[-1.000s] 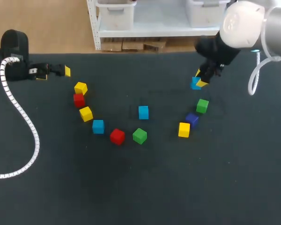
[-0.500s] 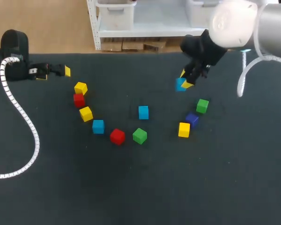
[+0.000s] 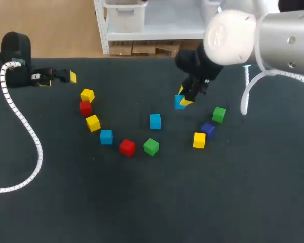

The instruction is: Place the blue cubes, place green cubes on the blue cubes, place the yellow cubes on the green cubes, then place the red cubes on the yellow cubes, and place purple cube on the red cubes.

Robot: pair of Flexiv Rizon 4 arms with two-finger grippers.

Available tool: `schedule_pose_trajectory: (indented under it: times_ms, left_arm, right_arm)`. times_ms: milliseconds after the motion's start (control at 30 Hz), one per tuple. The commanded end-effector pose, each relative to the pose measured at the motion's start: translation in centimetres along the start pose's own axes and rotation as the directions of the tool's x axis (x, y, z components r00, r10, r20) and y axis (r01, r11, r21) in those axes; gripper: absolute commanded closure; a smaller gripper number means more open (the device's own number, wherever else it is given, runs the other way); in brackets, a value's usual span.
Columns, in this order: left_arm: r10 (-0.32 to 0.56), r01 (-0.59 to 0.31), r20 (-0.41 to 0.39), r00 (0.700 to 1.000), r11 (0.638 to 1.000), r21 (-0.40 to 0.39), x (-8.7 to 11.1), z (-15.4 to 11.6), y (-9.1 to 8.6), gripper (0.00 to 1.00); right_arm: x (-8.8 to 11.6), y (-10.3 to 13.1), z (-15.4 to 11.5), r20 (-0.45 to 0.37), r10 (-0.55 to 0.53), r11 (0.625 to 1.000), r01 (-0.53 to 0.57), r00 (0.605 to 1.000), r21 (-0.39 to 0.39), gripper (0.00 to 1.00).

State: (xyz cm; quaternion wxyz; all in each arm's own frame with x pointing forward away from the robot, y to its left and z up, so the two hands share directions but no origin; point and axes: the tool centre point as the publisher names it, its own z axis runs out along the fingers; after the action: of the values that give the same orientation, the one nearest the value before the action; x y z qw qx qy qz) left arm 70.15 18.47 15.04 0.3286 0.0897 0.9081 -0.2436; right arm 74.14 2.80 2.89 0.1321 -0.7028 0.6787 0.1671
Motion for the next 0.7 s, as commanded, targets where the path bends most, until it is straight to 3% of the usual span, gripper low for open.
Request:
schedule_pose_trajectory:
  times_ms: [33, 300, 700]
  left_arm:
    - [0.000, 0.000, 0.000, 1.000, 1.000, 0.000, 0.0, 0.0, 0.0, 0.00]
    - [0.000, 0.000, 0.000, 1.000, 1.000, 0.000, 0.0, 0.0, 0.0, 0.00]
    - [0.000, 0.000, 0.000, 1.000, 1.000, 0.000, 0.0, 0.0, 0.0, 0.00]
  right_arm:
    - [-1.0, 1.4, 0.7, -0.021, 0.004, 1.000, -0.004, 1.000, 0.024, 1.00]
    - [-1.9, 2.6, 1.8, -0.042, 0.015, 1.000, -0.015, 0.999, 0.021, 1.00]
    - [-1.7, 3.8, 2.5, -0.054, 0.040, 0.999, -0.039, 0.998, 0.023, 1.00]
